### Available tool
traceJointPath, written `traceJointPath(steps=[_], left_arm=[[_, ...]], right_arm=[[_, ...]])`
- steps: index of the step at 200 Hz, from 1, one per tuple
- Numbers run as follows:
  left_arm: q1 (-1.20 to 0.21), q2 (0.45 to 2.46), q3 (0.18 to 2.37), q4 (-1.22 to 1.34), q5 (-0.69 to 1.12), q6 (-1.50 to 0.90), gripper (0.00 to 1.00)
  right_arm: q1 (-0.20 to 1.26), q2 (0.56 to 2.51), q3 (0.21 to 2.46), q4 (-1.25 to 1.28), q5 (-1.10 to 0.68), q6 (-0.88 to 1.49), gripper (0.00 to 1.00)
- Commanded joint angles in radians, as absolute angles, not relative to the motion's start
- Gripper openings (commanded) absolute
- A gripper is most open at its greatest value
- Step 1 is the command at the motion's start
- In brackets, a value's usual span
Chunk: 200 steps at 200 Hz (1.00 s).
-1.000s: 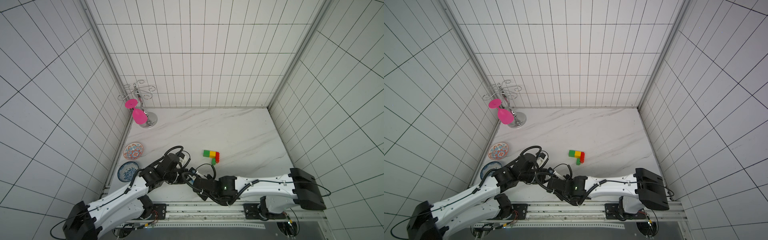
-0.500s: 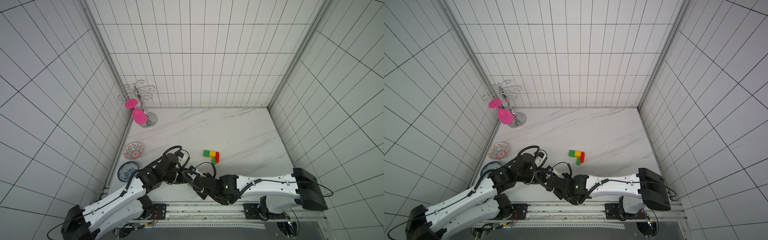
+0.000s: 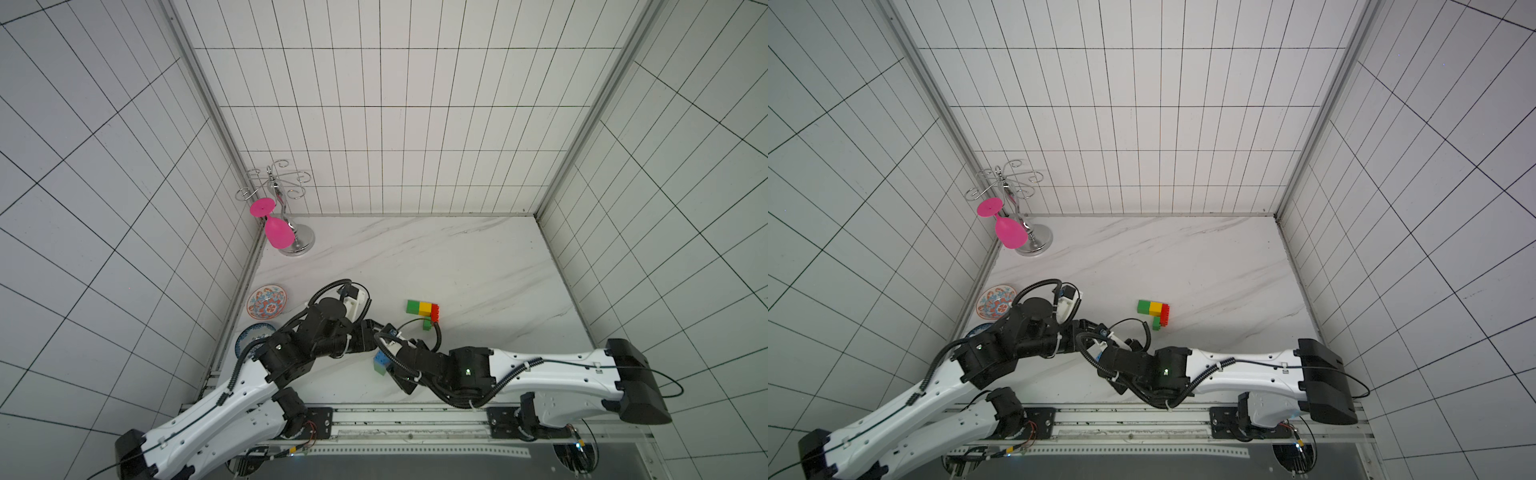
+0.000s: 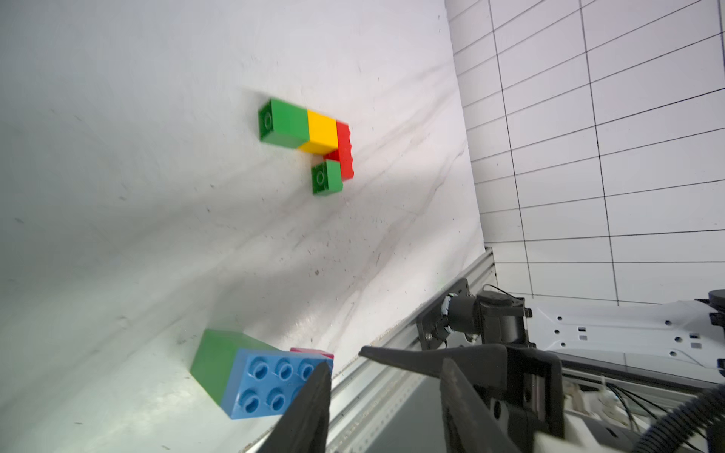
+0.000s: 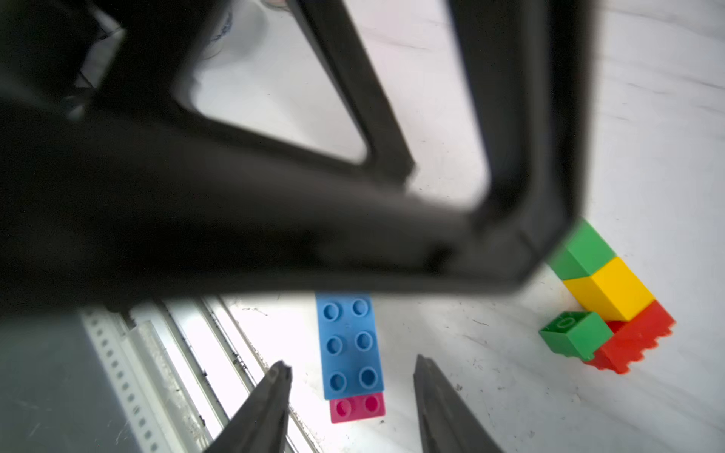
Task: Assemble the letter r with lego
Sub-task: Assemble the lego brick with the lego brick, then adjust the lego brick at the center of the board.
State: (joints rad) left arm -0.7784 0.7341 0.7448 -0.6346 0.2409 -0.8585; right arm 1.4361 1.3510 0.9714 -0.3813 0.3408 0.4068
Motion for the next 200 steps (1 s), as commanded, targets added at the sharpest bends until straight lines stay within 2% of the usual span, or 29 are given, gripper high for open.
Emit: traceJointPath(steps=[1,29,64,149,200], left_arm=[[-0.729,0.666,0.849,-0.816,0.027,-0.733,0.53],[-0.627,0.596,0.892,-0.979,0.005,-0.638,0.58],[-0.617,0.54,0.884,-1.068,-0.001,-0.624,0.6],[-0.618,0.508,0.844,-1.074,-0.003,-0.635,0.61],[-0.618,0.511,0.831,-1.065,0.009,-0.633,0.62]], right_arm=[[1.427,1.374,1.009,-0.432,0.275,0.365,0.52],[1.397,1.42,1.051,-0.46,0.232,0.337,0.52],[1.353,1.467,1.083,-0.462,0.177,0.314,0.5],[1.311,1.602,1.098,-0.485,0.086,0.31,0.47],[1.311,1.577,1.132,-0.52,0.108,0.319,0.48]])
